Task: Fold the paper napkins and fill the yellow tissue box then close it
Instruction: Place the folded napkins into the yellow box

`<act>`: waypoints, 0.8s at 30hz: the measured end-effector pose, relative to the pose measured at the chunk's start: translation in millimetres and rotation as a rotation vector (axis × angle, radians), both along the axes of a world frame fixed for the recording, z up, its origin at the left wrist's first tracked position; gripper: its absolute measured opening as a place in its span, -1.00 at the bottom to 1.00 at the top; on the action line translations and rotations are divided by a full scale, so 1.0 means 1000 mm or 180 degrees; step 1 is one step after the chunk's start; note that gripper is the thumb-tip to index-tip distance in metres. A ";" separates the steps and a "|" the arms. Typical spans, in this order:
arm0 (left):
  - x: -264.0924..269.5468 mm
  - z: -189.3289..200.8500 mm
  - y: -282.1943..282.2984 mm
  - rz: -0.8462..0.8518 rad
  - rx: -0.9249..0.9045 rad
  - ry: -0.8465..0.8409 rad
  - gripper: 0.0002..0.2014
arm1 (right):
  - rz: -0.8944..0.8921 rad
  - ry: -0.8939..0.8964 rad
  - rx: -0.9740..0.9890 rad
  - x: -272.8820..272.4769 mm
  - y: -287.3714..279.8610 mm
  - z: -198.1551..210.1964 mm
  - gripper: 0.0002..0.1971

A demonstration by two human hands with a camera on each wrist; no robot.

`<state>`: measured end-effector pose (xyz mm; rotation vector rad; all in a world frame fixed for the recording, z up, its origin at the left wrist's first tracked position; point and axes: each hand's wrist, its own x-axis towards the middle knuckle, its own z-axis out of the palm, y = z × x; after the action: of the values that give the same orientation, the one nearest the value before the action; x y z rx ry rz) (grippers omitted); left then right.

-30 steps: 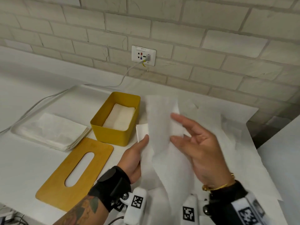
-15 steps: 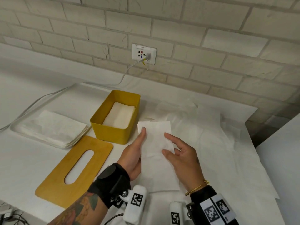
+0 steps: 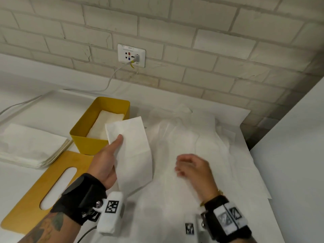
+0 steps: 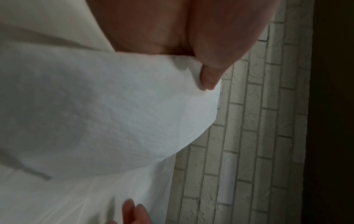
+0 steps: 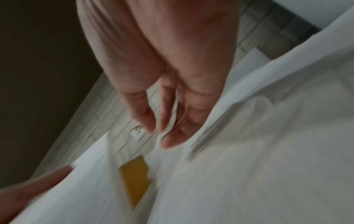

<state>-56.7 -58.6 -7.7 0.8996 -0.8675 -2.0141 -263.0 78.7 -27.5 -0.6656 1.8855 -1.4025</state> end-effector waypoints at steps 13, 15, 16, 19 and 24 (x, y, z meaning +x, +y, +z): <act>-0.004 0.003 0.020 -0.0159 0.0132 -0.0122 -0.70 | -0.1038 -0.0279 0.0417 -0.046 -0.055 -0.016 -0.79; -0.002 0.002 0.019 -0.0141 0.0134 -0.0144 -0.69 | -0.1163 0.0132 0.0172 -0.044 -0.056 -0.012 -0.89; -0.001 0.002 0.019 -0.0133 0.0143 -0.0158 -0.68 | -0.1155 0.0336 0.0004 -0.041 -0.055 -0.006 -0.90; 0.002 -0.001 0.017 -0.0088 0.0196 -0.0196 -0.64 | -0.0845 0.0821 -0.0562 -0.032 -0.046 0.023 -0.89; -0.002 0.000 0.015 -0.0130 0.0272 -0.0184 -0.66 | 0.0130 0.0970 -0.0789 0.003 -0.023 0.070 -0.85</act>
<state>-58.6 -43.4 -7.8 0.9994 -0.8428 -2.0826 -260.4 56.1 42.7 -1.0859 1.9272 -1.5961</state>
